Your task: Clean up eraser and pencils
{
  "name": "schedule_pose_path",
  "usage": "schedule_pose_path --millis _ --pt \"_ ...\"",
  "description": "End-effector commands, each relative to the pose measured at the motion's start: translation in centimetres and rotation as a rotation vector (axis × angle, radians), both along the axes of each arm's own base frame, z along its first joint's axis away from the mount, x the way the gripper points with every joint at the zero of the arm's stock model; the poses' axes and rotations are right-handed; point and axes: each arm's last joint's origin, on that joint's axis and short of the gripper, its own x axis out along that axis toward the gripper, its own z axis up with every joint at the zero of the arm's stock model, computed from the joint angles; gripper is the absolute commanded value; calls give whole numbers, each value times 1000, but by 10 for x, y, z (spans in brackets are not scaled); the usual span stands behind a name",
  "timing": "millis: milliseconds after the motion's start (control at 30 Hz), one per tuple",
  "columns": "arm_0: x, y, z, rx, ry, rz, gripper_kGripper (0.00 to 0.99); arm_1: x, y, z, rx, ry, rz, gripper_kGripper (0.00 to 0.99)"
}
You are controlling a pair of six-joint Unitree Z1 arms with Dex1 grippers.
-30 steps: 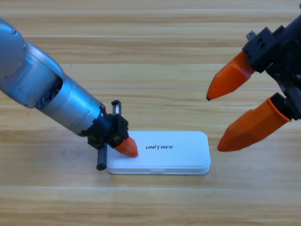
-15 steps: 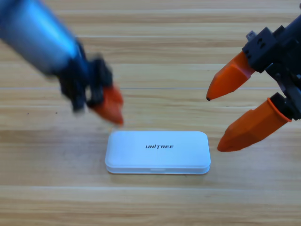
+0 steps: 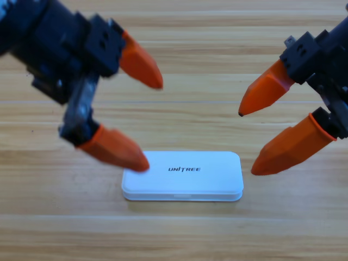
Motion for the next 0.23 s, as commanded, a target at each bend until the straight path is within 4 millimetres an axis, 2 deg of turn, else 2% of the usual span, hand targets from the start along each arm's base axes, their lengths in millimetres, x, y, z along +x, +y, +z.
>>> schedule_pose_path --millis 33,233 --pt "-10 -7 -11 33 40 -39 990 4 14 -18 -18 32 24 931" --pt "-8 -10 -12 39 40 -31 990 4 14 -18 -17 32 23 931"
